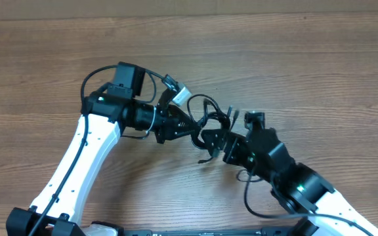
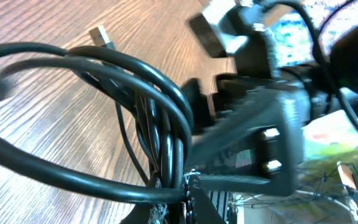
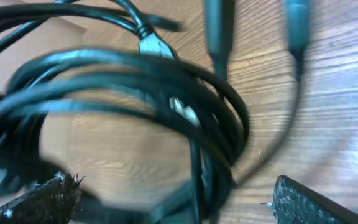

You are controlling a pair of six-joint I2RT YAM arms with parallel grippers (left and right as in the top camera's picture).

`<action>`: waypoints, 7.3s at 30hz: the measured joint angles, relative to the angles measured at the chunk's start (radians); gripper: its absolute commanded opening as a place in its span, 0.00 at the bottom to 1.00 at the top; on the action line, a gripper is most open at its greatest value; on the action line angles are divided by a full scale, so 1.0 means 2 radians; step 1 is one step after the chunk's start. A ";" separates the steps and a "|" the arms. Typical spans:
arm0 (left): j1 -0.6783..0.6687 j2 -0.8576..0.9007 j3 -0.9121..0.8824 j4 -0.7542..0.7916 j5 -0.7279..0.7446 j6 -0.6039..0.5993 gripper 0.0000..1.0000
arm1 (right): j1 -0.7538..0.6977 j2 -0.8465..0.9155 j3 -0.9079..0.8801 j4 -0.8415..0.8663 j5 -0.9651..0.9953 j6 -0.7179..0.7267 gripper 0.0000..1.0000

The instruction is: Untangle cables

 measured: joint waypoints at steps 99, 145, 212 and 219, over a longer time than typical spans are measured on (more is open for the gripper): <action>-0.005 0.001 -0.001 0.011 0.066 -0.052 0.04 | -0.002 0.040 0.013 0.079 0.010 -0.021 1.00; 0.008 -0.001 -0.001 0.044 0.043 -0.104 0.04 | -0.008 -0.031 0.007 -0.101 -0.036 0.220 1.00; -0.026 0.000 -0.003 -0.007 -0.231 -0.828 1.00 | -0.008 0.038 0.012 -0.023 0.162 0.026 0.04; -0.063 0.000 -0.002 0.084 -0.267 -0.901 0.66 | -0.008 0.038 0.012 -0.022 0.114 0.034 0.04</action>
